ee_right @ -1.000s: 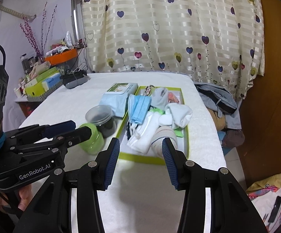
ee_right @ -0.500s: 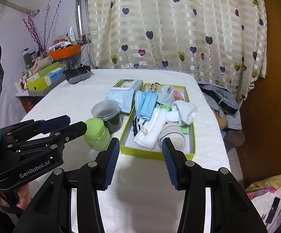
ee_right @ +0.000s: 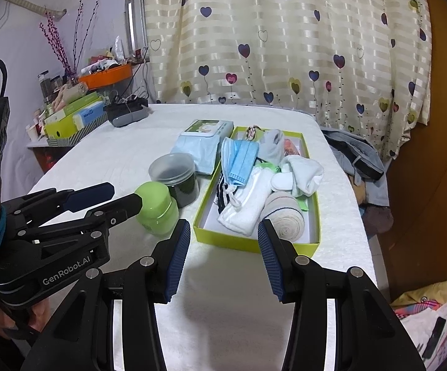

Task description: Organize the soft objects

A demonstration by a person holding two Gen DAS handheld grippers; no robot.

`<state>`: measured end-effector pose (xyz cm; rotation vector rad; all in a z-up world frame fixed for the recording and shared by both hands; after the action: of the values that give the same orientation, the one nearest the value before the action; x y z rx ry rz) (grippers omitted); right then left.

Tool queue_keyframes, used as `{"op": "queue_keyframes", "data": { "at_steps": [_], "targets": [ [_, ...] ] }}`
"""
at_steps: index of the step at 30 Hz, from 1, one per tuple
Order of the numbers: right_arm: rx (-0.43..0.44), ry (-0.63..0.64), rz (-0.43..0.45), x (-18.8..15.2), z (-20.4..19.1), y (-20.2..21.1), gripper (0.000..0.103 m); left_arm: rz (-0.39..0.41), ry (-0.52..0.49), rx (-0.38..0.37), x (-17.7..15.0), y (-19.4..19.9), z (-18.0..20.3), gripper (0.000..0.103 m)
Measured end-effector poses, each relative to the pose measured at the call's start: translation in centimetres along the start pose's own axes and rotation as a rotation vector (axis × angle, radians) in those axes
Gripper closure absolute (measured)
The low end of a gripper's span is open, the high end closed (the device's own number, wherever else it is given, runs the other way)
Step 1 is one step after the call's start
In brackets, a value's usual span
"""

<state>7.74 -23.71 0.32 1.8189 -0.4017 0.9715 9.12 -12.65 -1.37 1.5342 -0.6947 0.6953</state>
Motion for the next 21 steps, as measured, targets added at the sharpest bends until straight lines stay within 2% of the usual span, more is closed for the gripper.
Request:
{"op": "queue_keyframes", "data": {
  "at_steps": [5, 21],
  "targets": [
    [0.005, -0.001, -0.007, -0.2, 0.0, -0.4, 0.056, 0.007, -0.029, 0.024, -0.2, -0.3, 0.1, 0.063],
    [0.016, -0.009, -0.021, -0.6, 0.3, -1.1, 0.056, 0.004, -0.032, 0.044, -0.3, -1.1, 0.1, 0.063]
  ]
}}
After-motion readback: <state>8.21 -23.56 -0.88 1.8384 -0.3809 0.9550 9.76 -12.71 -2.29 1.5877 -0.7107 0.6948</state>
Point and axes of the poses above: each gripper's, at about its wrist camera, not at the fingertips, and y roughly against the way its jaws point, z to its right, x to its top, the point moved 8 cm from there along -y, roughly the way its jaws point, and after that the axes turned 12 degrees about x, right-handed, at the moved point
